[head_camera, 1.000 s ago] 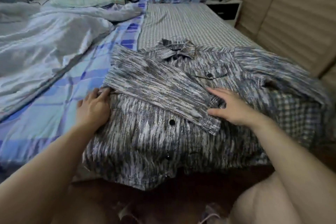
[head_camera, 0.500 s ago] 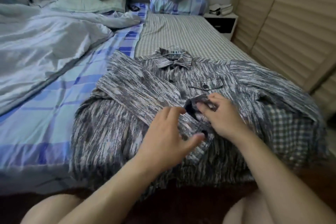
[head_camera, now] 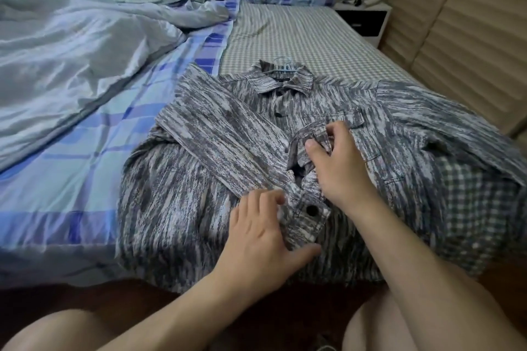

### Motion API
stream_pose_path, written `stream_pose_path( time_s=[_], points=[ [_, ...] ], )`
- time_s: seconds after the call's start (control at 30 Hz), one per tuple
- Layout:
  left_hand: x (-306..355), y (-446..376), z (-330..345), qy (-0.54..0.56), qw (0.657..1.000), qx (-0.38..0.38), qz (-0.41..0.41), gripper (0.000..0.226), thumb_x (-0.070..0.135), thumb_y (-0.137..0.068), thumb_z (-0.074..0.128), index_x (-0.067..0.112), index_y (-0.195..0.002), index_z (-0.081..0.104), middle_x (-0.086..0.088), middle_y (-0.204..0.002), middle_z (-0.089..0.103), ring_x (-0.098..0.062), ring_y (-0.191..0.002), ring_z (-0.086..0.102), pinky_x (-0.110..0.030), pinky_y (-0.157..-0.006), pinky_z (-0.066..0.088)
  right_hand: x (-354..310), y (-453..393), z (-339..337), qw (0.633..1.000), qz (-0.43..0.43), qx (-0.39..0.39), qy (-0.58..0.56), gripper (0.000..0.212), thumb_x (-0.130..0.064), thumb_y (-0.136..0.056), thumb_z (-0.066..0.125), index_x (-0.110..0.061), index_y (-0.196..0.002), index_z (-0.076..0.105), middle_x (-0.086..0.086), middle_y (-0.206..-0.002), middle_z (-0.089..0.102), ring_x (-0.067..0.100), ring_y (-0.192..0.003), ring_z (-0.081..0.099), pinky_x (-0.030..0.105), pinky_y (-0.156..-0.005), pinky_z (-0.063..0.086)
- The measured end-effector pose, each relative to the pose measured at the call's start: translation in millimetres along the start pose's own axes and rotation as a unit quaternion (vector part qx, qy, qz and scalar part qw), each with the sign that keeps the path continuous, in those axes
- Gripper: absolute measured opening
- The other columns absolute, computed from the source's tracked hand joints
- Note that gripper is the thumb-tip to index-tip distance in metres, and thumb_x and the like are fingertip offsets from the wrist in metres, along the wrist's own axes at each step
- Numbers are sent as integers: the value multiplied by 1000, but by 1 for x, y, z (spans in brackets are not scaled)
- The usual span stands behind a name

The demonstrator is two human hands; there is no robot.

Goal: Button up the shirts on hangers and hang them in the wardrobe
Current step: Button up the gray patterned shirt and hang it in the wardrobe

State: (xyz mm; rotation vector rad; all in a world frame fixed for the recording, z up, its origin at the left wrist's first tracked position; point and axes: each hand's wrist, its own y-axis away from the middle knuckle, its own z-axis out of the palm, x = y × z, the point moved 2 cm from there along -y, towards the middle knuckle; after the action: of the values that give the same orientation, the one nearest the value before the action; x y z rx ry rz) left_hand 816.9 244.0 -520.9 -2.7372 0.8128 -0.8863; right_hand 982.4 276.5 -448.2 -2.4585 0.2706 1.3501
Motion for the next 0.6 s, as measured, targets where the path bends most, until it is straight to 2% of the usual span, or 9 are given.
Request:
stream_pose_path(
  time_s=[0.1, 0.17, 0.23, 0.3, 0.37, 0.4, 0.47, 0.53, 0.6],
  points=[
    [2, 2, 3, 13, 999, 35, 4, 48, 45, -80, 60, 26, -120, 41, 11, -109, 45, -16, -102, 49, -36, -91, 41, -1, -1, 0, 1000, 19, -5, -13, 12, -29, -106, 50, -26, -111, 38, -1, -79, 52, 9, -56, 43, 13, -40, 32],
    [4, 1, -2, 7, 999, 44, 20, 44, 32, -78, 57, 27, -120, 42, 8, -108, 56, -19, -100, 56, -35, -87, 39, 0, -1, 0, 1000, 25, -8, -17, 12, -29, -106, 49, -27, -111, 38, -1, -73, 50, 6, -49, 40, 16, -38, 30],
    [2, -4, -14, -17, 996, 72, 51, 41, 23, -78, 57, 23, -118, 49, 4, -105, 61, -21, -94, 59, -35, -80, 43, 3, -1, 0, 999, -3, -10, 39, 11, -30, -106, 48, -26, -111, 39, 0, -70, 49, 6, -47, 41, 20, -41, 29],
    [-5, -12, -31, -8, 993, 106, 53, 33, 17, -85, 60, 20, -118, 57, 3, -107, 62, -18, -91, 59, -34, -76, 49, 4, 0, -4, 987, -59, 7, 151, 11, -29, -104, 53, -22, -105, 44, -5, -79, 49, 13, -69, 50, 21, -56, 34],
    [-12, -17, -51, 12, 993, 112, 46, 27, 21, -94, 62, 22, -121, 60, 6, -107, 61, -14, -88, 59, -32, -72, 53, 2, 2, -9, 978, -93, 37, 186, 17, -20, -95, 67, -18, -87, 52, -11, -86, 48, 14, -87, 46, 17, -69, 34],
    [-14, -18, -59, 6, 992, 113, 58, 25, 20, -96, 62, 22, -120, 63, 6, -106, 62, -15, -84, 60, -35, -68, 54, 1, 3, -11, 980, -91, 36, 171, 21, -16, -91, 72, -17, -80, 54, -12, -86, 50, 13, -85, 47, 14, -70, 33],
    [-17, -16, -68, -30, 987, 118, 101, 25, 13, -96, 56, 19, -115, 71, 1, -102, 64, -23, -77, 63, -37, -59, 51, 3, 8, -11, 989, -60, -14, 133, 23, -19, -89, 75, -17, -75, 57, -10, -82, 55, 1, -75, 50, 9, -61, 35],
    [-19, -14, -70, -37, 985, 108, 133, 32, 15, -93, 49, 18, -108, 76, -1, -103, 63, -24, -77, 63, -34, -58, 49, 3, 14, -9, 992, -49, -60, 101, 25, -28, -92, 72, -17, -76, 58, -7, -73, 55, -1, -61, 48, 8, -53, 37],
    [-18, -14, -67, -47, 978, 96, 181, 29, 13, -92, 50, 15, -105, 76, -4, -102, 62, -22, -80, 61, -34, -60, 50, 0, 18, -10, 995, -61, -51, 53, 23, -31, -94, 71, -19, -78, 58, -7, -70, 54, -1, -59, 47, 9, -53, 37]
  ],
)
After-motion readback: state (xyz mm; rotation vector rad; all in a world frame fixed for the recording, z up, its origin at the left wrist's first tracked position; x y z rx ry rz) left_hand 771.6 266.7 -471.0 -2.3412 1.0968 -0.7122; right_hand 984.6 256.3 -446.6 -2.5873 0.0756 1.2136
